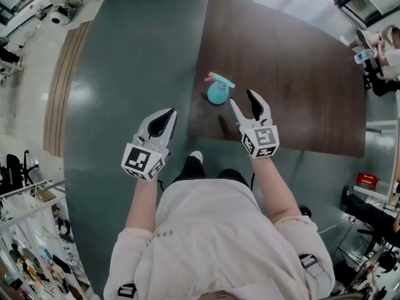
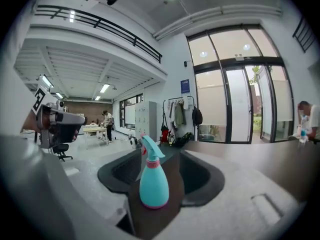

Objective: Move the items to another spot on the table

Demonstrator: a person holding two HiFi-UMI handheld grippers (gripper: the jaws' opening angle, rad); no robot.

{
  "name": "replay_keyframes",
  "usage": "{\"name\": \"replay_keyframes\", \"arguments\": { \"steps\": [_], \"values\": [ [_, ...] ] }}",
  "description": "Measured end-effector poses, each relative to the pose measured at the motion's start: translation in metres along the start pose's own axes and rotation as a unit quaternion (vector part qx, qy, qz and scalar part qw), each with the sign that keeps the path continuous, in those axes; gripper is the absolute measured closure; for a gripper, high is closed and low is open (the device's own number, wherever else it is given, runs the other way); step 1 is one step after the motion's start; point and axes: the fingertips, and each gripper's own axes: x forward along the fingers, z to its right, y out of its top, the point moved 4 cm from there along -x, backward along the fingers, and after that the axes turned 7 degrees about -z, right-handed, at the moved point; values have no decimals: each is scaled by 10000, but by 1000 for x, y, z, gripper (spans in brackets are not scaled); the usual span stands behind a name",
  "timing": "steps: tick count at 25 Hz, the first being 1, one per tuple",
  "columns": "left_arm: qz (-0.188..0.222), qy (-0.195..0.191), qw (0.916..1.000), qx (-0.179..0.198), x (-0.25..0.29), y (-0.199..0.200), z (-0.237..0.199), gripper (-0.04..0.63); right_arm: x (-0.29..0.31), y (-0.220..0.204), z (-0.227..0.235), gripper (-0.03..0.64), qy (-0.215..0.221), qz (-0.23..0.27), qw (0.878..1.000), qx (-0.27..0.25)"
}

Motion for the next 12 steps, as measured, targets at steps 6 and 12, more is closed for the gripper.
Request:
{"name": "replay_keyframes", "arguments": {
  "steps": [6, 12],
  "values": [
    [-69, -278, 9996, 55, 16, -4, 73, 580, -94, -12, 32, 611, -451, 79, 9989, -86],
    [-57, -256, 9996, 141, 32, -20, 169, 580, -197, -51, 83, 626, -611, 58, 9981, -80]
  ]
}}
